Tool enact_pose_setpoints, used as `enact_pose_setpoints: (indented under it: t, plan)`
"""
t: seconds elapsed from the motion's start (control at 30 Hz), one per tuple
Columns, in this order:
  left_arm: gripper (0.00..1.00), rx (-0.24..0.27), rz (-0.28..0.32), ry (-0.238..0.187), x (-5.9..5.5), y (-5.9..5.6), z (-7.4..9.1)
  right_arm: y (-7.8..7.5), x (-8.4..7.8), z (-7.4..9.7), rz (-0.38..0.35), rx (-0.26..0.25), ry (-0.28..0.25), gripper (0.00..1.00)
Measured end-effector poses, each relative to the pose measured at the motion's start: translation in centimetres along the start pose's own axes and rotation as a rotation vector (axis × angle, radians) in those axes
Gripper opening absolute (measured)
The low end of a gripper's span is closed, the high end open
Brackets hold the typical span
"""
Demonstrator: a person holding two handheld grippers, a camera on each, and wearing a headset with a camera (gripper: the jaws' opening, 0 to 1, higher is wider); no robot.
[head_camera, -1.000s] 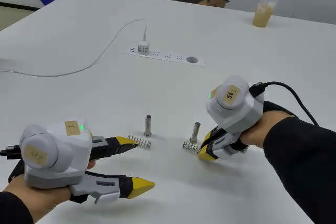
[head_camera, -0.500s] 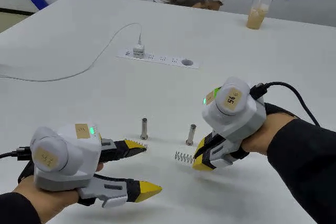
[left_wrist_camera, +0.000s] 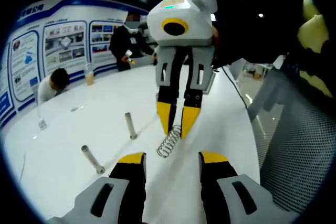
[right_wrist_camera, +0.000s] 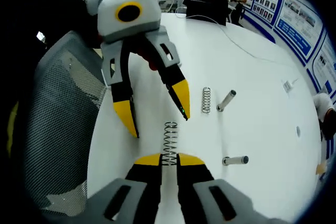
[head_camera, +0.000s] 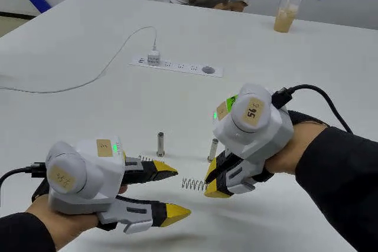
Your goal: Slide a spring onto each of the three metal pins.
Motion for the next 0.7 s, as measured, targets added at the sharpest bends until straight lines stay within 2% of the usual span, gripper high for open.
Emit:
enact_pose_setpoints:
  t: [0.4, 0.57, 0.7]
  plan:
    - [0.24, -0.037, -0.057, 0.008, 0.1, -1.0, -0.2, 1.2, 1.3, 0.2, 0.073, 0.031, -0.012, 0.12]
    - [0.16, -0.052, -0.075, 0.011, 0.0, -1.3, -0.3, 1.5, 1.4, 0.1, 0.089, 0.043, -0.008, 0.12]
    - [0.13, -0.06, -0.084, 0.016, 0.0, -1.4, -0.3, 1.8, 1.4, 0.1, 0.1, 0.05, -0.004, 0.12]
Point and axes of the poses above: the centre of the closed fingertips' face, and the gripper's own axes: z roughly backward along the fingers, y roughly to its left, x roughly out of its top, the point moved 1 cm from there along z, roughly backward along the fingers, and after that the axes turned 14 degrees about z, right-handed, at the moved point
